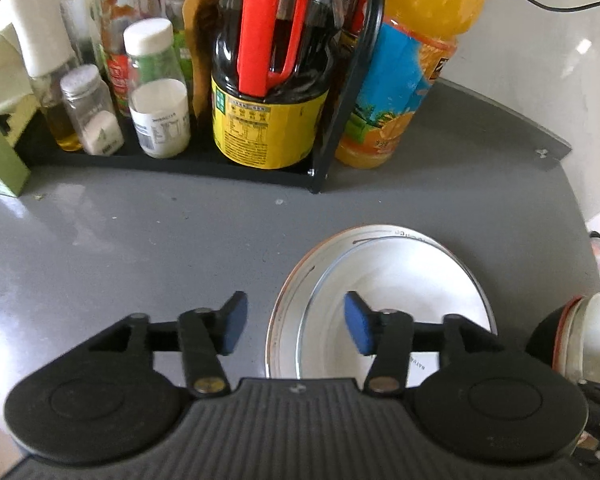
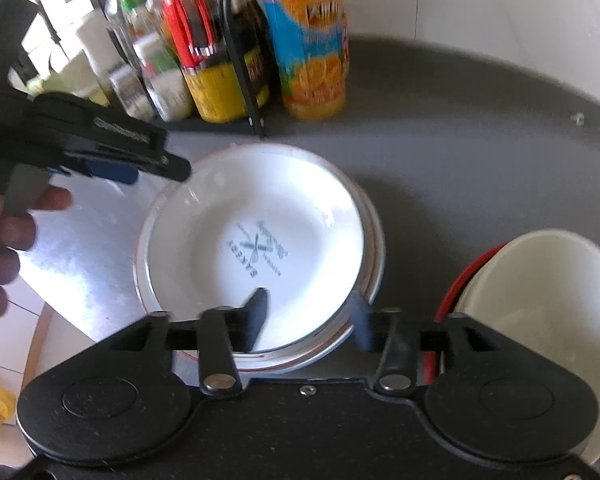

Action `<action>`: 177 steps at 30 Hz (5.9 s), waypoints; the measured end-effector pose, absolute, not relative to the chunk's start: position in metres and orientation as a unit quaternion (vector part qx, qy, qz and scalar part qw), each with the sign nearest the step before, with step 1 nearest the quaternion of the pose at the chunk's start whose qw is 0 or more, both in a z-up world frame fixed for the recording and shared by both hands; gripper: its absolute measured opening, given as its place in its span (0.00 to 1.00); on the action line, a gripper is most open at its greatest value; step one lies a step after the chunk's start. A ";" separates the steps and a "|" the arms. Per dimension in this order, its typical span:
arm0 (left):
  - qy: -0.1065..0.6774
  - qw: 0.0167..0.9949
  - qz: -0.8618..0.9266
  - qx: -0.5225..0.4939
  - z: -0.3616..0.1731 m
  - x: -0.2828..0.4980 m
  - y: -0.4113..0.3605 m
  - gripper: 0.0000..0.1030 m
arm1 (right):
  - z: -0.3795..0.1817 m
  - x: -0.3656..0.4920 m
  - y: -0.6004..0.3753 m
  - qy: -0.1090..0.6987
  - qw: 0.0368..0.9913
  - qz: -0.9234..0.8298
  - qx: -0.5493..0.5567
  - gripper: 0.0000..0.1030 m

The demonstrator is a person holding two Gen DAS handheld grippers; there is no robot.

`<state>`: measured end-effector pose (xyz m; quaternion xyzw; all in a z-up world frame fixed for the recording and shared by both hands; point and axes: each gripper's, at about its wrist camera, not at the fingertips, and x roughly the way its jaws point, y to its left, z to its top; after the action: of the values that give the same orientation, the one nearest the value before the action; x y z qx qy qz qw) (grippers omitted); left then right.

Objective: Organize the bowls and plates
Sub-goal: 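Open both grippers and withdraw them from the 'BAKERY' plate rim, then move both grippers to the rim of the white and red bowl stack and close, then lift the bowl stack with both grippers and carry it over the plate stack, then lower the bowl stack onto the plates and open both grippers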

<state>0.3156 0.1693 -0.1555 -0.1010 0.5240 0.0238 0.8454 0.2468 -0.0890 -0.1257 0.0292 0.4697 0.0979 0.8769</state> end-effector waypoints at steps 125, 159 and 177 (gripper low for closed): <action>0.517 0.834 0.011 -0.193 -0.103 0.292 0.043 0.19 | -0.109 0.253 -0.201 0.445 0.886 0.087 0.100 0.25; 0.540 0.813 0.036 -0.215 -0.127 0.309 0.155 0.19 | -0.132 0.299 -0.112 0.495 0.859 0.085 0.098 0.25; 0.547 0.813 0.010 -0.199 -0.133 0.321 0.154 0.23 | -0.137 0.297 -0.117 0.500 0.853 0.084 0.122 0.31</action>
<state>0.3206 0.1538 -0.1327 -0.1995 0.5475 0.0102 0.8126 0.2966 -0.1173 -0.1374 0.1222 0.5003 0.0844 0.8530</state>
